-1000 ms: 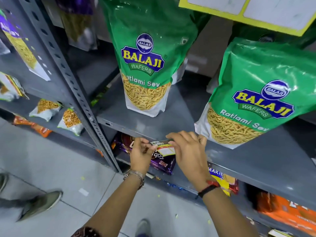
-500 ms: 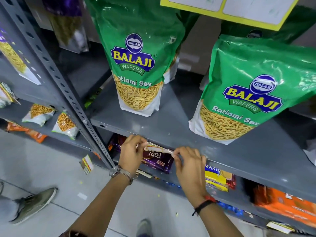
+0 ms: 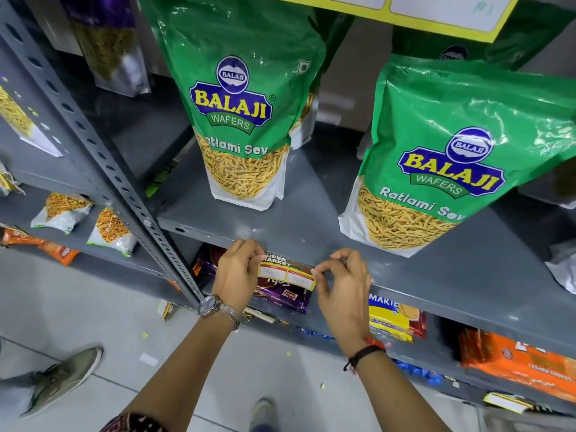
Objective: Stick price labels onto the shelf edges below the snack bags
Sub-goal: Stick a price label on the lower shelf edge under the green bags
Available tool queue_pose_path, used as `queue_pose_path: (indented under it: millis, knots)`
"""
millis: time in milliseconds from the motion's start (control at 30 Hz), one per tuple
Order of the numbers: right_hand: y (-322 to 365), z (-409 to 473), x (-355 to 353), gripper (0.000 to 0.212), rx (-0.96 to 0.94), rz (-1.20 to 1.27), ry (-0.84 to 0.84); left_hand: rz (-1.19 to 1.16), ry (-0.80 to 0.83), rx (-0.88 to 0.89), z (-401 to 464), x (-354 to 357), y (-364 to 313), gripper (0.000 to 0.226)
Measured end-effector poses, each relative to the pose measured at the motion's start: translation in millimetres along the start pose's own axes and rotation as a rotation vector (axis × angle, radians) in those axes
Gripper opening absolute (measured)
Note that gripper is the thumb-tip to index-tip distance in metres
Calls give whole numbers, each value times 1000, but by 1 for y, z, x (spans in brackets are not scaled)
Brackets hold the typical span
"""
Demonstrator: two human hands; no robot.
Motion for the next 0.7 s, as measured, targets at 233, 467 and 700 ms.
queue_pose_path:
  millis: [233, 467, 700]
  knots:
    - [1, 1, 1, 13, -29, 24, -15, 25, -17, 14, 0, 0, -2, 13]
    - [5, 3, 3, 22, -116, -56, 33, 203, 42, 114, 6, -2, -13, 25]
    - [10, 6, 1, 19, -184, -50, 36, 311, 125, 238, 10, 5, -20, 28]
Point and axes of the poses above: each hand's wrist, its own z-axis towards the middle knuckle, its own x-axis out of the palm, y = z × x, the point moved 8 cm from there along z, towards the middle knuckle, and after that the axes turned 3 degrees about -z, right-handed, at the moved point
